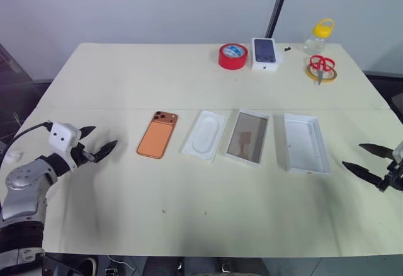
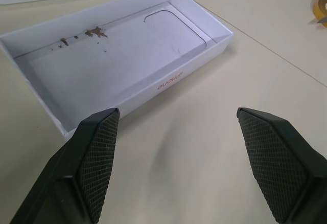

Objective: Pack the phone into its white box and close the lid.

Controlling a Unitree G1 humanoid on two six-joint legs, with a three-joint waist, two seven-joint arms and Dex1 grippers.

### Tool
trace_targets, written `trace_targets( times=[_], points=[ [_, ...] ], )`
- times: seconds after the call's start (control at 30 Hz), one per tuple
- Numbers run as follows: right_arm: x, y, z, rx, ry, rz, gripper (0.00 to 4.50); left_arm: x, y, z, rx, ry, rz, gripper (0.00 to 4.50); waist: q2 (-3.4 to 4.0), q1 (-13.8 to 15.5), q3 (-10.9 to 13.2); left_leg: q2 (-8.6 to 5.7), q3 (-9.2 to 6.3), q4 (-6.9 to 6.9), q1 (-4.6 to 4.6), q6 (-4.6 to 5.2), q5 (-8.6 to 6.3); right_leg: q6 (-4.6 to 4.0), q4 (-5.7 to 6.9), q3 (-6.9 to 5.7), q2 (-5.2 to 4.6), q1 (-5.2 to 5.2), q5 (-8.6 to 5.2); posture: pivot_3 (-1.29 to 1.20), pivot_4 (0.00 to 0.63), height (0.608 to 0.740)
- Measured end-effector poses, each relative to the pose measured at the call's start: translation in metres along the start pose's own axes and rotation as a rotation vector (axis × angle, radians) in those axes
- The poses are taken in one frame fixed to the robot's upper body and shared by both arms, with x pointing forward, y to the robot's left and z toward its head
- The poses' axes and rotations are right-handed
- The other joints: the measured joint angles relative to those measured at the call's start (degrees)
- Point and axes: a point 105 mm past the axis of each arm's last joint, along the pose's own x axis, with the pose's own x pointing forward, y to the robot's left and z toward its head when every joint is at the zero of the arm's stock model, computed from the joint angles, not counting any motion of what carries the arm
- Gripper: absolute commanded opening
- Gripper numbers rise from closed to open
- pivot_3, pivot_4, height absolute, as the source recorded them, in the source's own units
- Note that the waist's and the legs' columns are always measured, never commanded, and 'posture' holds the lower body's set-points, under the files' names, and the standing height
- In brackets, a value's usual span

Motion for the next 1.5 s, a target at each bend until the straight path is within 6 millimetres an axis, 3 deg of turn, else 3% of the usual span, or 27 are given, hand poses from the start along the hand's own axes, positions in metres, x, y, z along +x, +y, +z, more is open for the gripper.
trace_targets(
  times=[0.4,0.5,0.63,0.7,0.77,0.83,1.0,1.3,1.5],
  points=[
    [0.002,-0.001,0.002,-0.001,-0.006,0.000,3.84,0.001,-0.001,0.000,-0.006,-0.003,0.007,4.50,0.00,0.0,0.0,0.00,0.00,0.00,0.00,0.00,0.00,0.00,0.01,0.00,0.01,0.00,0.00,0.00,0.150,0.740],
    [0.006,0.002,0.004,-0.003,-0.009,0.008,3.84,0.012,-0.003,0.003,-0.054,0.013,0.039,4.50,0.00,0.1,0.0,0.00,-0.01,0.04,0.00,0.00,0.00,0.02,0.04,0.00,0.01,0.02,0.01,0.00,0.150,0.740],
    [0.036,0.015,0.038,-0.080,-0.090,0.058,3.84,0.047,-0.033,0.046,-0.171,-0.018,-0.068,4.50,-0.02,0.2,0.0,-0.01,-0.06,0.28,-0.07,-0.03,0.03,0.20,0.21,0.01,0.03,0.02,0.11,0.00,0.150,0.740],
    [0.057,0.025,0.072,-0.148,-0.168,0.082,3.84,0.067,-0.060,0.072,-0.271,-0.029,-0.171,4.50,0.01,0.0,0.0,-0.02,-0.05,0.33,-0.06,-0.03,0.08,0.28,0.25,0.04,0.05,0.03,0.16,0.00,0.150,0.740],
    [0.070,0.038,0.099,-0.198,-0.218,0.120,3.84,0.082,-0.086,0.085,-0.323,-0.013,-0.259,4.50,0.00,-0.1,0.0,-0.02,-0.06,0.32,-0.05,-0.06,0.10,0.29,0.25,0.06,0.12,0.02,0.16,0.00,0.150,0.740],
    [0.079,0.053,0.115,-0.227,-0.239,0.170,3.84,0.095,-0.100,0.081,-0.353,0.052,-0.285,4.50,-0.02,0.0,0.0,0.00,-0.10,0.25,-0.07,-0.18,0.17,0.29,0.21,0.06,0.23,-0.01,0.15,0.00,0.150,0.740],
    [0.095,0.085,0.132,-0.236,-0.273,0.283,3.84,0.121,-0.118,0.075,-0.524,0.175,-0.310,4.50,-0.10,0.2,0.1,-0.03,-0.13,0.28,-0.21,-0.48,0.35,0.30,0.19,0.06,0.25,-0.11,0.14,0.00,0.150,0.740],
    [0.095,0.091,0.130,-0.254,-0.265,0.296,3.84,0.131,-0.159,0.066,-0.681,0.315,-0.419,4.50,-0.13,0.1,0.1,-0.02,-0.13,0.25,-0.20,-0.54,0.39,0.33,0.07,0.06,0.26,-0.08,0.12,0.00,0.150,0.740],
    [0.095,0.094,0.133,-0.272,-0.269,0.292,3.84,0.135,-0.162,0.060,-0.685,0.356,-0.393,4.50,-0.13,0.2,0.1,-0.04,-0.14,0.29,-0.13,-0.57,0.41,0.32,0.12,0.06,0.24,-0.01,0.13,0.00,0.150,0.740]
  ],
)
